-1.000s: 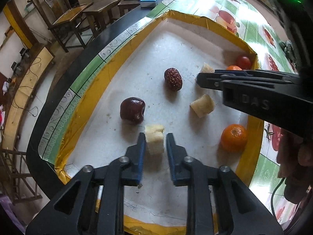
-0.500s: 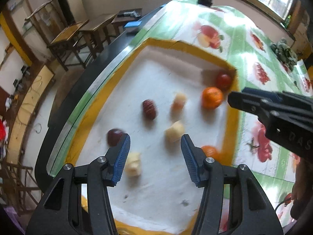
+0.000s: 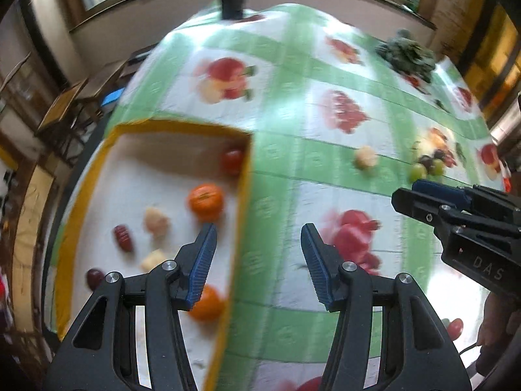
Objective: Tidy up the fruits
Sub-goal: 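Move both open tools back toward the round slice and green grapes, then grasp the round cream slice with the left tool while the right tool grasps a stemmed green grape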
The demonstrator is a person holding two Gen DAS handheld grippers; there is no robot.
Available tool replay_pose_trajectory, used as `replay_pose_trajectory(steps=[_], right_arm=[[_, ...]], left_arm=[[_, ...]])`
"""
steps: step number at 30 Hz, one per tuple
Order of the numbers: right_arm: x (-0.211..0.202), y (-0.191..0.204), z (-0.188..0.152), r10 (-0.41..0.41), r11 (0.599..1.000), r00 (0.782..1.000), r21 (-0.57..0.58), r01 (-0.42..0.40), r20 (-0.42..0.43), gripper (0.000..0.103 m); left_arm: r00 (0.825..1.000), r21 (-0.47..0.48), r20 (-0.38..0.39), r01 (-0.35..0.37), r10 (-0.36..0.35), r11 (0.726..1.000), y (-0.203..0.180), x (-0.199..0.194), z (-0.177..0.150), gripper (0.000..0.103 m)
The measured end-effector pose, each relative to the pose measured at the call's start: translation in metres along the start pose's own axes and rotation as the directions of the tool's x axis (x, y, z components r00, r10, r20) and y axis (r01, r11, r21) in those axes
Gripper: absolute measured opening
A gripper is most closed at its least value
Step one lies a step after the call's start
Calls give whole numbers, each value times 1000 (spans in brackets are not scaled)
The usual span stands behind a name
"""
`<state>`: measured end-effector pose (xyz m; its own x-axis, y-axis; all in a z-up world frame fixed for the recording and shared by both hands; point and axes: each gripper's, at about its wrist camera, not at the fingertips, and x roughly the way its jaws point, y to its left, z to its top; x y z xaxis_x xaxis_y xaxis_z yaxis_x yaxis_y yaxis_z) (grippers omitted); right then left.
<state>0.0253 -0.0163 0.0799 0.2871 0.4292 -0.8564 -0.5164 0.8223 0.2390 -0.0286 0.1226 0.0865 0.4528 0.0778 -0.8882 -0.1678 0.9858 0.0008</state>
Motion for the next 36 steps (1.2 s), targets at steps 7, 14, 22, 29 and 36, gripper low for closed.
replay_pose_trajectory(steps=[7, 14, 22, 29, 36], right_arm=[[-22, -52, -18, -49, 995, 999, 89, 48, 11, 32], [-32, -91, -33, -71, 987, 997, 147, 69, 9, 32], [-34, -119, -41, -74, 979, 997, 191, 72, 4, 33], [-24, -127, -40, -53, 979, 999, 198, 53, -8, 33], [-3, -126, -30, -34, 981, 999, 189, 38, -21, 33]], left_arm=[[999, 76, -1, 42, -42, 996, -46, 5, 11, 54], [997, 113, -11, 83, -82, 990, -78, 15, 20, 54], [983, 114, -46, 179, -175, 977, -88, 42, 40, 54], [982, 163, -81, 185, -173, 969, -98, 79, 56, 54], [984, 198, -93, 167, -151, 966, -104, 103, 69, 54]])
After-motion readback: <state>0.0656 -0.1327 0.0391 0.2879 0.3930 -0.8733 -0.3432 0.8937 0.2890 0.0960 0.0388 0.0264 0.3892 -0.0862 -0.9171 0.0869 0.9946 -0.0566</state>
